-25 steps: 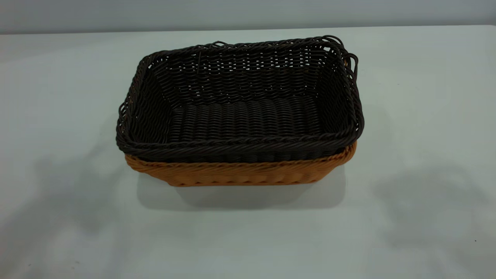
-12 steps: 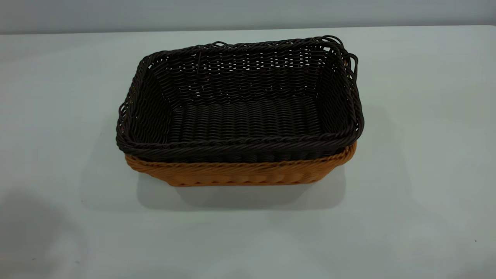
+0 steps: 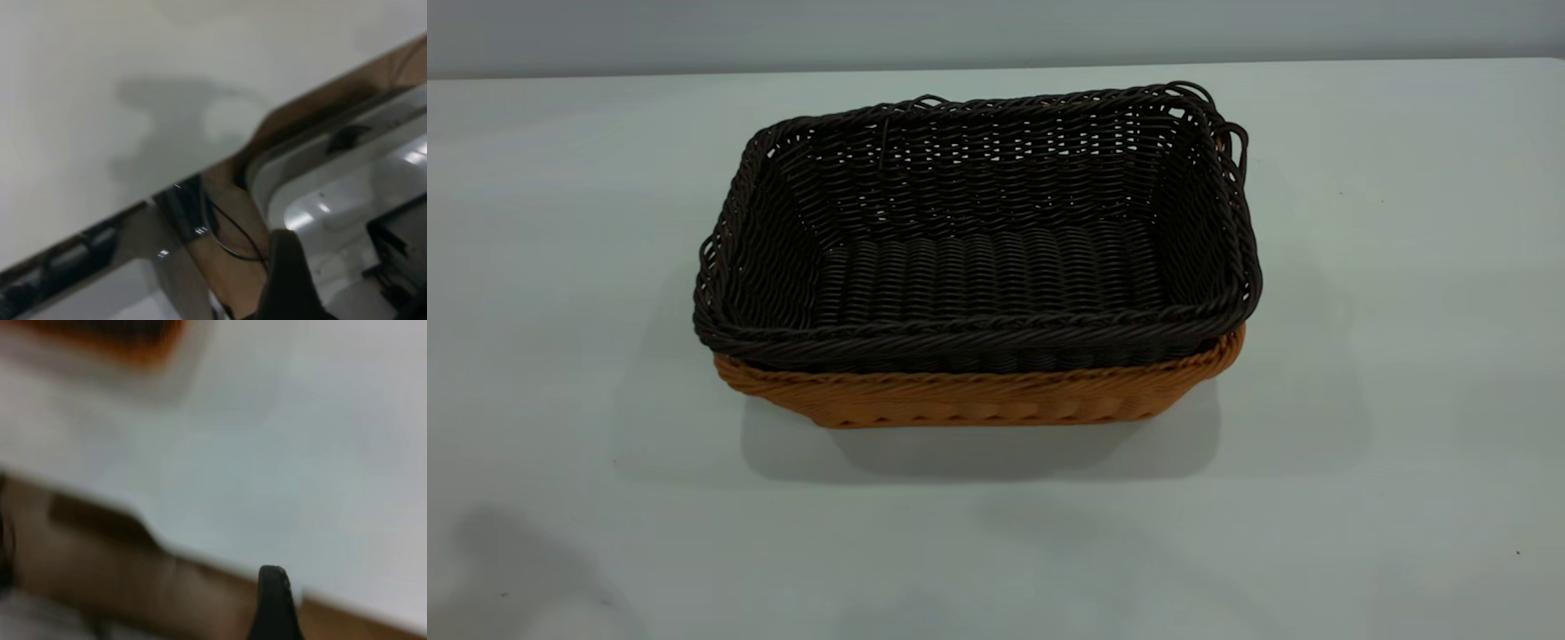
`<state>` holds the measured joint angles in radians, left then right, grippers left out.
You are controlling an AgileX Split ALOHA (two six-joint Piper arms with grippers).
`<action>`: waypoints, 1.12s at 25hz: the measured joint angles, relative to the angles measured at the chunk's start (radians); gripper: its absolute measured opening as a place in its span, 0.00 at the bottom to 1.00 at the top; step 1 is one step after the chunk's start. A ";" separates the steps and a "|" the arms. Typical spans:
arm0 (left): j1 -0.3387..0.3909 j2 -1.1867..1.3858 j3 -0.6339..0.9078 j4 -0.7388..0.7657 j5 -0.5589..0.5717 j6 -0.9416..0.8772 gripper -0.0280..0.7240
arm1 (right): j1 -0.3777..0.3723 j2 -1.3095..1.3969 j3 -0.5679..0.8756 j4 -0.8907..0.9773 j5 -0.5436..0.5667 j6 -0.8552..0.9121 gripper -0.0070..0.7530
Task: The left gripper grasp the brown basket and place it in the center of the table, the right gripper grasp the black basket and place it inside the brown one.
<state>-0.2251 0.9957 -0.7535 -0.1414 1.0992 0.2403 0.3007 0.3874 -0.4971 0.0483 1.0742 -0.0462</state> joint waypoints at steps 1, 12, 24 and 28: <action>0.000 -0.003 0.042 -0.014 -0.027 0.000 0.64 | 0.000 -0.013 0.000 -0.004 -0.009 0.008 0.63; 0.000 -0.026 0.259 -0.090 -0.196 -0.002 0.64 | 0.000 -0.022 0.026 -0.012 0.013 0.025 0.63; 0.000 -0.296 0.259 -0.080 -0.056 -0.093 0.64 | 0.000 -0.022 0.026 -0.018 0.014 0.025 0.59; 0.000 -0.471 0.265 -0.053 -0.035 -0.108 0.63 | 0.000 -0.022 0.026 -0.018 0.014 0.025 0.57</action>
<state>-0.2251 0.5246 -0.4885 -0.1944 1.0646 0.1325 0.3007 0.3652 -0.4713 0.0300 1.0883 -0.0209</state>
